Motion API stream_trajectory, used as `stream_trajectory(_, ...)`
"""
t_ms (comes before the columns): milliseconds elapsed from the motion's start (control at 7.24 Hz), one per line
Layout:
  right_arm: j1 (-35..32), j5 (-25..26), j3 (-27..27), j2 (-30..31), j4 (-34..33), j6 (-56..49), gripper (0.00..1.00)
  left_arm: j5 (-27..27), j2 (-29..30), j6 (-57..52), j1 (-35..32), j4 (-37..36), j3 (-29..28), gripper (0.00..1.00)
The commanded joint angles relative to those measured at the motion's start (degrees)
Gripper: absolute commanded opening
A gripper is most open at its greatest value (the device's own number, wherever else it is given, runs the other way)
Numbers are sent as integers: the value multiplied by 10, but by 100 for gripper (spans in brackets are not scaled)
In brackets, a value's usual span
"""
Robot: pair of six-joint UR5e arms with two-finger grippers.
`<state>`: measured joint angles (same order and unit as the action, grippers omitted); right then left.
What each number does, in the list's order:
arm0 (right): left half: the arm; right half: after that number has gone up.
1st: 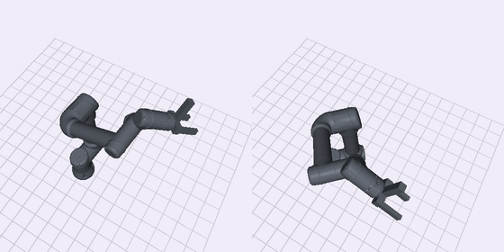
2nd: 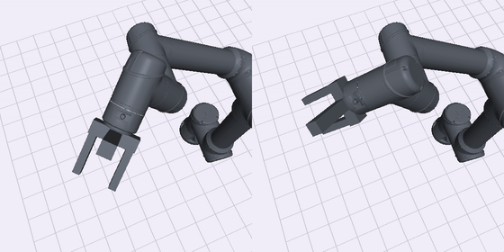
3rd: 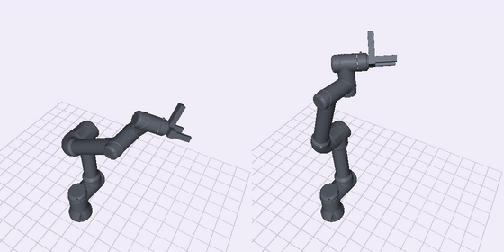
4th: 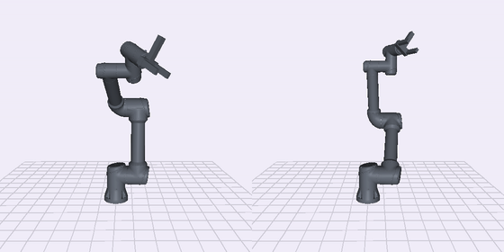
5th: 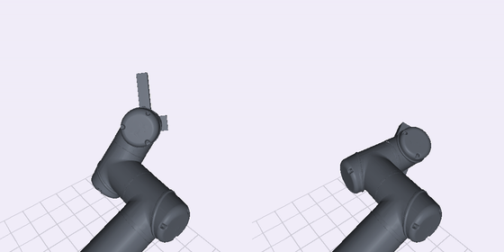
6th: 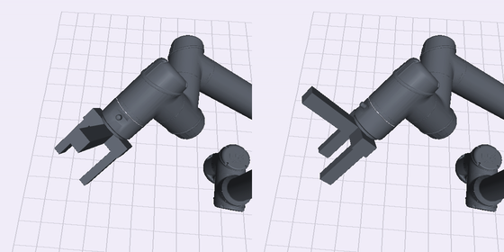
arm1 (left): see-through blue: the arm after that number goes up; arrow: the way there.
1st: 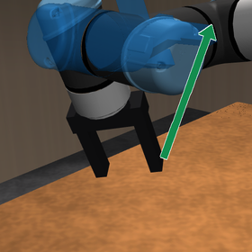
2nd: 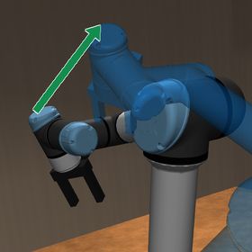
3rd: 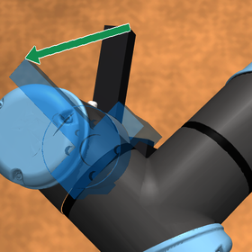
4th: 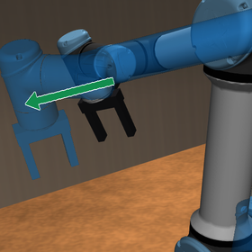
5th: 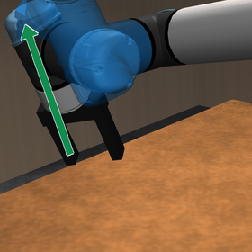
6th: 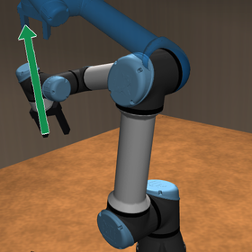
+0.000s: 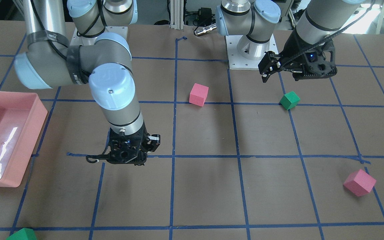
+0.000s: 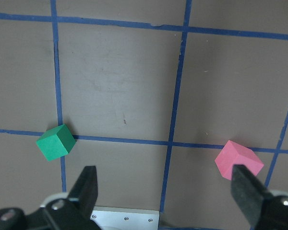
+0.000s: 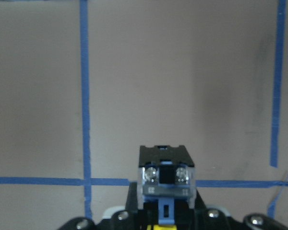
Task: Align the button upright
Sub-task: 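Lift the switch out of the bin and carry it toward table center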
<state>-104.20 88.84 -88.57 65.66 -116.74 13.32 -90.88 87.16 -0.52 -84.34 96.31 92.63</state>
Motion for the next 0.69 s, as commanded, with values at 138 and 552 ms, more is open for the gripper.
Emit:
stream_trajectory(138, -64, 0, -16, -63, -101, 70, 0, 11, 3, -22, 2, -59, 2, 100)
stream_trajectory(552, -86, 10, -27, -97, -147, 60, 0, 3, 6, -45, 0, -74, 17, 100)
